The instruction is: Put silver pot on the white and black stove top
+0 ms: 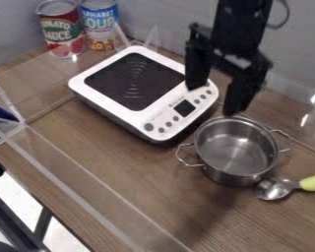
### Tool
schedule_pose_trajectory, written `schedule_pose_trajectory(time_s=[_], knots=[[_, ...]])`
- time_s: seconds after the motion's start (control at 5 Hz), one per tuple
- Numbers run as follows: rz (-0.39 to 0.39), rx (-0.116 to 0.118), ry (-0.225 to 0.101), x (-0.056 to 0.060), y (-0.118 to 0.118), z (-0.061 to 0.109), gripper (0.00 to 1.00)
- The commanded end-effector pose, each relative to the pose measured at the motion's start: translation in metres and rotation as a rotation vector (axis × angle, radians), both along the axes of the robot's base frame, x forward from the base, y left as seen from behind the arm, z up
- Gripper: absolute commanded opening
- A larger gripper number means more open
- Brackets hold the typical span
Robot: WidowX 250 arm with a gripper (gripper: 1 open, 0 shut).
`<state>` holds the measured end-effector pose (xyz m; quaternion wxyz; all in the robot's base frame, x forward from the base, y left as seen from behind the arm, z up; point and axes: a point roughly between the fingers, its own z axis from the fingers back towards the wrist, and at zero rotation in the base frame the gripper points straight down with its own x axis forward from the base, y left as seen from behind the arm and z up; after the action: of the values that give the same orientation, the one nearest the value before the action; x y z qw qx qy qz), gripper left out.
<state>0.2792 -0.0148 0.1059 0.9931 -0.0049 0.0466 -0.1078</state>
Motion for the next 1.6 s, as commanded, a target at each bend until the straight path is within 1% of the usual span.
schedule_pose_trajectory(time_s=[0.0,0.2,0.4,0.6,0.8,1.0,1.4], knots=[[-0.096,-0.003,-0.046,-0.004,-0.007,-0.009,1.00],[-0.168,-0.012,-0.057,-0.008,-0.015,-0.026,1.00],[-0.217,-0.018,-0.068,-0.011,-0.021,-0.042,1.00],[-0.266,-0.016,-0.076,-0.014,-0.028,-0.060,1.00],[-0.293,-0.011,-0.085,-0.016,-0.035,-0.065,1.00],[-0.311,-0.013,-0.091,-0.016,-0.037,-0.064,1.00],[-0.340,-0.012,-0.109,-0.010,-0.043,-0.061,1.00]])
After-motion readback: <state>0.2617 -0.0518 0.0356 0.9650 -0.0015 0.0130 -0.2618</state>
